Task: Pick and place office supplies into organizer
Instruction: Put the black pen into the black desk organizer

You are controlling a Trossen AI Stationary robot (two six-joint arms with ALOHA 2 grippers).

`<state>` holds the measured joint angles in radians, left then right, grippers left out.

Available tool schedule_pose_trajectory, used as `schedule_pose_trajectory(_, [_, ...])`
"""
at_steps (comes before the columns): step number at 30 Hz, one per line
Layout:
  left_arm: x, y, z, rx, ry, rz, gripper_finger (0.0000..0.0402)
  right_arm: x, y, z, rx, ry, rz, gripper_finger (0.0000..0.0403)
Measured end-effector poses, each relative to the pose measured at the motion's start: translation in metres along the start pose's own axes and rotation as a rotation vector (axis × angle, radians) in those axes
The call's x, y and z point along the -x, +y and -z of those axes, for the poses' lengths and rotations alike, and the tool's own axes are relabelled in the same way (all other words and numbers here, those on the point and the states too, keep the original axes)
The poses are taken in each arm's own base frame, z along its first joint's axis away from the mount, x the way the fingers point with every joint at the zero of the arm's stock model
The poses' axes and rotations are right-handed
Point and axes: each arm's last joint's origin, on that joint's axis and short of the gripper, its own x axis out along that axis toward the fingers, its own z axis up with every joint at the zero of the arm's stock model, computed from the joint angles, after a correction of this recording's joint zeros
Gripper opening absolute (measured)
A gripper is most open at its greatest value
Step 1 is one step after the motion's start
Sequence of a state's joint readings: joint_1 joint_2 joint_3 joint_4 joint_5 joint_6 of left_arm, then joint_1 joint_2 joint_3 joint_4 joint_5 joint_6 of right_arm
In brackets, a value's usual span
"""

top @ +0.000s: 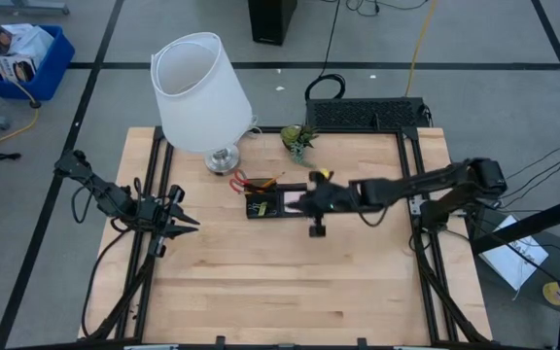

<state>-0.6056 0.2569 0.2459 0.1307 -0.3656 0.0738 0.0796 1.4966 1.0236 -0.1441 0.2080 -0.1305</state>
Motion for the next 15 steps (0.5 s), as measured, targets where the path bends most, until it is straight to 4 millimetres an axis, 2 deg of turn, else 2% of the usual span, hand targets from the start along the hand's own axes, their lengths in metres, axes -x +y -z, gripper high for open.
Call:
schedule_pose_trajectory(6, [0.0,0.0,0.0,0.0,0.0,0.0,0.0067,0.018,-0.036,-0.045,0.039,0.045,0.057,0.0034])
schedule_pose_trajectory(8, [0.0,0.0,0.0,0.0,0.0,0.0,0.0067,0.024,-0.045,-0.053,0.06,0.071,0.066,0.0036])
schedule_pose_trajectory(12, [0.0,0.0,0.0,-0.001,0.001,0.0,0.0067,0.016,-0.059,-0.058,0.152,0.114,0.081,0.0032])
schedule_pose_trajectory(15, [-0.001,0.0,0.001,-0.005,0.012,0.001,0.0067,-0.001,-0.064,-0.056,0.191,0.207,0.065,0.0031])
